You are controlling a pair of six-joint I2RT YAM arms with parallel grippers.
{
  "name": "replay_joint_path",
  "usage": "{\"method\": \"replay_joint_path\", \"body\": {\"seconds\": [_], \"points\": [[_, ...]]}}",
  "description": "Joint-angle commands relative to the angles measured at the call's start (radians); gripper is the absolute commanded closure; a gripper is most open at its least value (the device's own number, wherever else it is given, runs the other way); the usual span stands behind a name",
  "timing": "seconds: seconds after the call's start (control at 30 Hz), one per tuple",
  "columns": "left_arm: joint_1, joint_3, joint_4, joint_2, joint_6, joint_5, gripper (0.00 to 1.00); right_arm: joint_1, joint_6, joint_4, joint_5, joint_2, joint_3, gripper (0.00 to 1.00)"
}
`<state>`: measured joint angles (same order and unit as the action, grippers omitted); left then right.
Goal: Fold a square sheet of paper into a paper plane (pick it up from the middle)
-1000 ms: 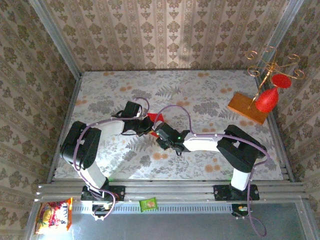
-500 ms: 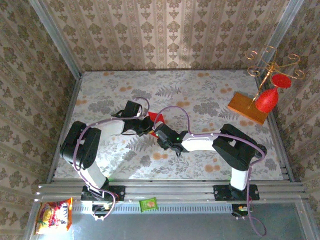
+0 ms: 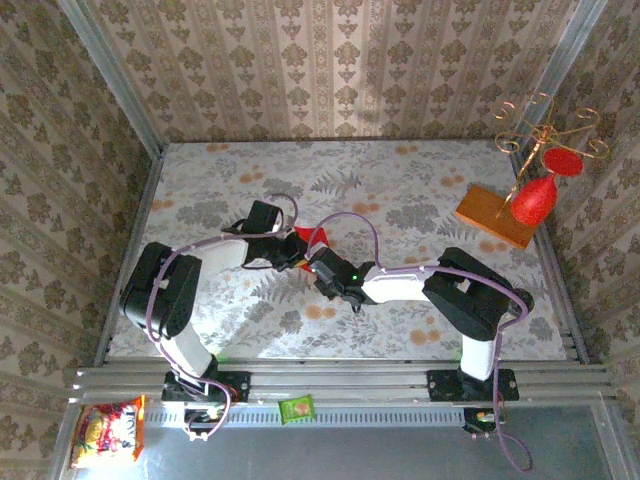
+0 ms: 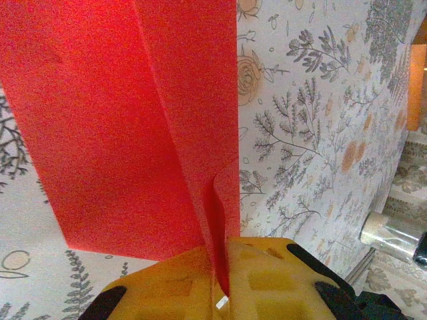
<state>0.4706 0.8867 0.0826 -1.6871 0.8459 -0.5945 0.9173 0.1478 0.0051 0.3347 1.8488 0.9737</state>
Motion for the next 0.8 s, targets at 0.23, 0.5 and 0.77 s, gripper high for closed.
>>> {"method": "replay_joint_path", "body": {"seconds": [0.23,0.5,0.77], "points": [[-0.074,0.022,0.063,0.039,-0.012,-0.004,0.73,0.0,-0.004,-0.007,-0.009,-0.038,0.006,0.84],[-0.195,-0.018,0.127,0.146,-0.051,0.041,0.56,-0.015,0.055,-0.045,-0.139,-0.044,0.001,0.87],[-0.214,-0.084,0.096,0.2,-0.043,0.04,0.55,-0.048,0.157,0.0,-0.268,-0.055,-0.043,0.88]]}}
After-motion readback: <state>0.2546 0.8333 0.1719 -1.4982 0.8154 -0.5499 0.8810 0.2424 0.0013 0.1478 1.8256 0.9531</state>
